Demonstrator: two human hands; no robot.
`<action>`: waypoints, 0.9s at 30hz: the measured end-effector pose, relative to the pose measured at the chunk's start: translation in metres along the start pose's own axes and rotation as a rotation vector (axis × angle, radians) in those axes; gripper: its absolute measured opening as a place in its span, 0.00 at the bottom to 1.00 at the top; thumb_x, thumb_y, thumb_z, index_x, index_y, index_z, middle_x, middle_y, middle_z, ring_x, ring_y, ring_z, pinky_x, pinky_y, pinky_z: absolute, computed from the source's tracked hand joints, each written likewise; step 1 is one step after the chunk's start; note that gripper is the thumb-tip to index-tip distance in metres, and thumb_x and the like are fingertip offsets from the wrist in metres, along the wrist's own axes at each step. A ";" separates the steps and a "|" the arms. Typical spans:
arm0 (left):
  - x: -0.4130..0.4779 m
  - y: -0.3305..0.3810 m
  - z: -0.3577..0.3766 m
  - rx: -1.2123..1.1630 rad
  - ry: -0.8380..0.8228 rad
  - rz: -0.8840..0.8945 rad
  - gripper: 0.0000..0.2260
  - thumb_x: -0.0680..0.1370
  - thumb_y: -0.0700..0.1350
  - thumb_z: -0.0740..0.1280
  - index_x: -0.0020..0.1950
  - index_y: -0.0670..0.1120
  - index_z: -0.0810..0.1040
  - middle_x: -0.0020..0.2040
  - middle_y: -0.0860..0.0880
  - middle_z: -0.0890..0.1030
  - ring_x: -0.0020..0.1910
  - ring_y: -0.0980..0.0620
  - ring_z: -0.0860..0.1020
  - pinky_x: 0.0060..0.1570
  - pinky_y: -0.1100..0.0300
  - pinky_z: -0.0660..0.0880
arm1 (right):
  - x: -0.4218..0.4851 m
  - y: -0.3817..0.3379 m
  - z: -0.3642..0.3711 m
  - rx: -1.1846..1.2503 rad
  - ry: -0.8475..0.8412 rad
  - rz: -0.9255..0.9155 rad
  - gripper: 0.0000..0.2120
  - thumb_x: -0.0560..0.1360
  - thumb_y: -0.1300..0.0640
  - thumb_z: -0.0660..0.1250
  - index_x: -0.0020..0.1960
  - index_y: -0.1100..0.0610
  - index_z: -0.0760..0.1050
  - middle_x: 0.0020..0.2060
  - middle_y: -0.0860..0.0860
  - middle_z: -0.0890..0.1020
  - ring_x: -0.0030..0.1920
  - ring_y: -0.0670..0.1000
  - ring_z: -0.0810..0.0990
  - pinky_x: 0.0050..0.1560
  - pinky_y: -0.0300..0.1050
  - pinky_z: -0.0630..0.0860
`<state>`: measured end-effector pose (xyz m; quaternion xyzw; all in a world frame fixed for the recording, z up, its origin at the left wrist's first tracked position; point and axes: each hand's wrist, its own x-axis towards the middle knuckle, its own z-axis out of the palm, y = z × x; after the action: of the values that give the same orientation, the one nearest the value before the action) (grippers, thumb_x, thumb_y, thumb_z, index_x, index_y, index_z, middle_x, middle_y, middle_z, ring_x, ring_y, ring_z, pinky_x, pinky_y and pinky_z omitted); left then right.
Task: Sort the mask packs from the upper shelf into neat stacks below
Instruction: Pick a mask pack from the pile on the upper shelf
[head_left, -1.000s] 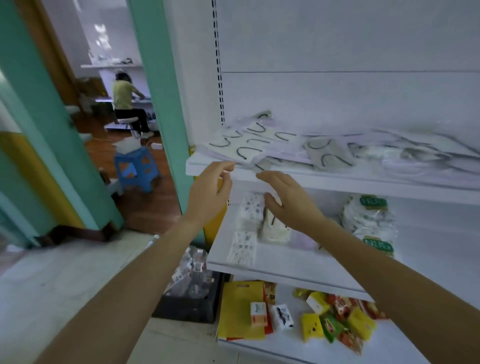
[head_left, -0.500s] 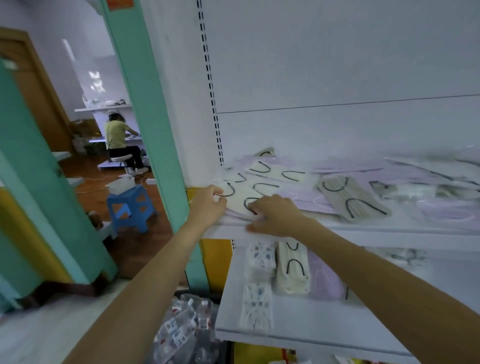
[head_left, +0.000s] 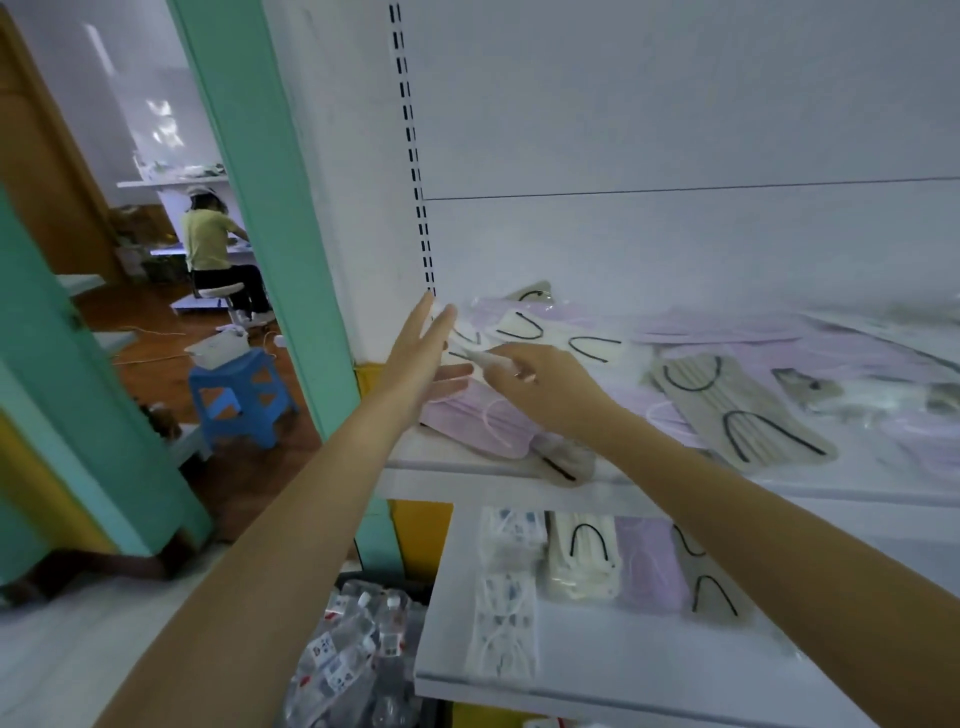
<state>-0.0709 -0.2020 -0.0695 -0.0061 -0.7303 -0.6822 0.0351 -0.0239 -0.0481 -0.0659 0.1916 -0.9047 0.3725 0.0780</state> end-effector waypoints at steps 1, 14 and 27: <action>0.002 -0.001 0.000 0.059 -0.005 0.037 0.24 0.79 0.48 0.63 0.74 0.58 0.61 0.71 0.49 0.65 0.62 0.48 0.74 0.60 0.53 0.74 | 0.004 -0.001 0.001 -0.020 -0.151 -0.019 0.15 0.78 0.48 0.62 0.62 0.51 0.75 0.56 0.47 0.79 0.54 0.46 0.75 0.52 0.39 0.69; 0.024 -0.016 -0.027 0.418 0.330 0.033 0.23 0.76 0.32 0.57 0.71 0.43 0.67 0.72 0.44 0.66 0.69 0.45 0.66 0.69 0.52 0.64 | 0.050 0.060 -0.019 -0.387 -0.254 0.099 0.13 0.78 0.46 0.60 0.50 0.55 0.76 0.49 0.51 0.78 0.52 0.54 0.74 0.45 0.44 0.67; 0.019 -0.001 0.002 0.057 0.080 -0.067 0.05 0.78 0.47 0.63 0.46 0.48 0.75 0.43 0.49 0.80 0.46 0.47 0.79 0.50 0.53 0.74 | 0.043 0.014 -0.007 0.190 -0.243 0.104 0.16 0.81 0.46 0.52 0.54 0.52 0.76 0.50 0.46 0.76 0.50 0.46 0.73 0.56 0.41 0.66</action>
<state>-0.0897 -0.2008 -0.0691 0.0466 -0.7473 -0.6616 0.0415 -0.0688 -0.0466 -0.0576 0.1947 -0.8768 0.4341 -0.0697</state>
